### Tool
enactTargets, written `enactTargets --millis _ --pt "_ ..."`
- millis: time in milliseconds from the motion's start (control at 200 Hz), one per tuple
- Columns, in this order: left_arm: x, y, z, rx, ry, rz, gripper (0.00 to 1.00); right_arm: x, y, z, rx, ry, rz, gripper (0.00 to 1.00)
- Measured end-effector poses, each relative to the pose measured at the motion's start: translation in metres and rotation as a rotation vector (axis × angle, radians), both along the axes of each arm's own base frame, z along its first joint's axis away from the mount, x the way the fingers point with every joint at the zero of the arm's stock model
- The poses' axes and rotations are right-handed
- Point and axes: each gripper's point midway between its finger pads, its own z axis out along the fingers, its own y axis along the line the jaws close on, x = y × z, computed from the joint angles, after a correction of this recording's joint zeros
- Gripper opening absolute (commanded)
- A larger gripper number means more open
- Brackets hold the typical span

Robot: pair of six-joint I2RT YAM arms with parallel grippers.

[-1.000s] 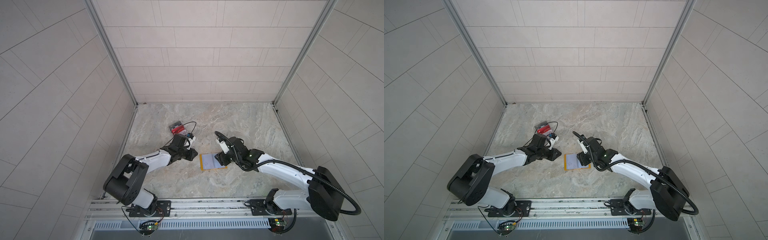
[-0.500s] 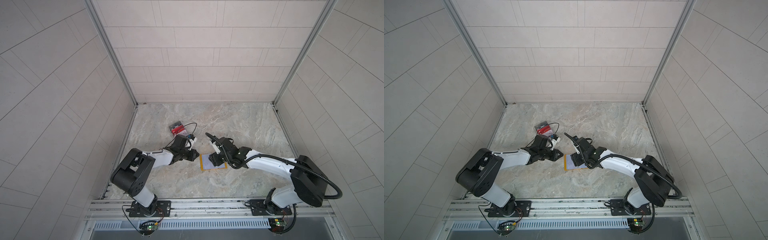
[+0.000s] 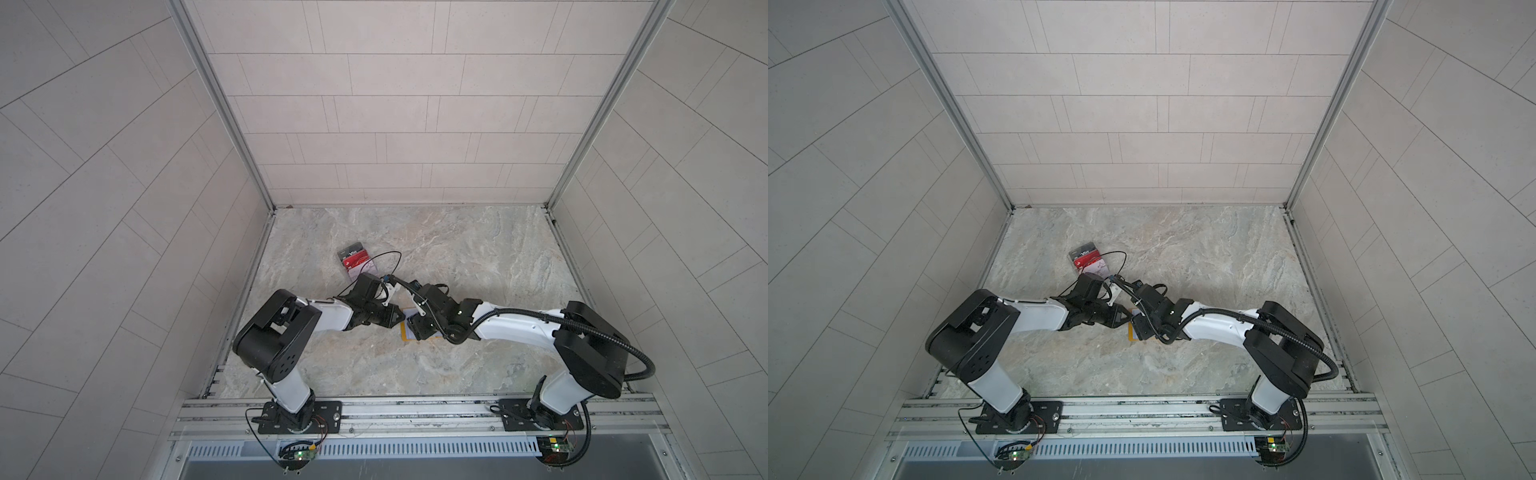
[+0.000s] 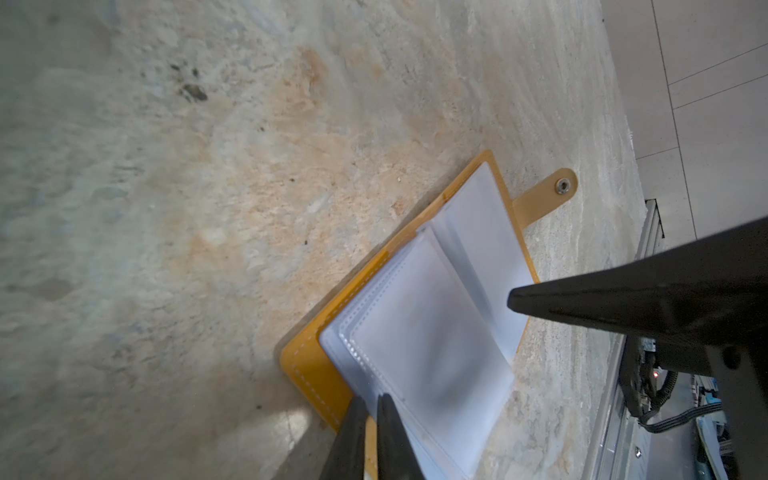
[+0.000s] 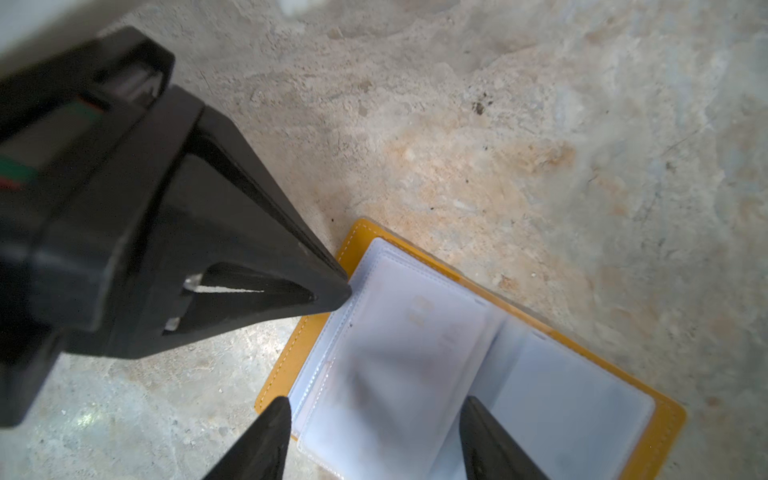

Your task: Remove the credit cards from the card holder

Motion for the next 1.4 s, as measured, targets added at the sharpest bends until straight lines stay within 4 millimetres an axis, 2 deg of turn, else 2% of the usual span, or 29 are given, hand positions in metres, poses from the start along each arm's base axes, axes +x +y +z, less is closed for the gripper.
enactTargets --millis 330,516,891,1397 --pt "0.002 -0.001 0.0 -0.008 0.005 0.012 0.1 -0.007 0.002 -0.017 -0.043 -0.019 -0.002 0.68" --pt "0.002 -0.001 -0.001 -0.013 0.0 0.015 0.09 -0.004 -0.001 -0.026 -0.089 -0.03 -0.019 0.64" --pt "0.002 -0.001 -0.001 -0.015 -0.005 0.015 0.09 0.003 -0.008 -0.025 -0.115 -0.062 -0.065 0.48" --pt "0.002 -0.001 -0.002 -0.014 -0.011 0.009 0.09 0.012 -0.047 -0.01 -0.199 -0.096 -0.182 0.47"
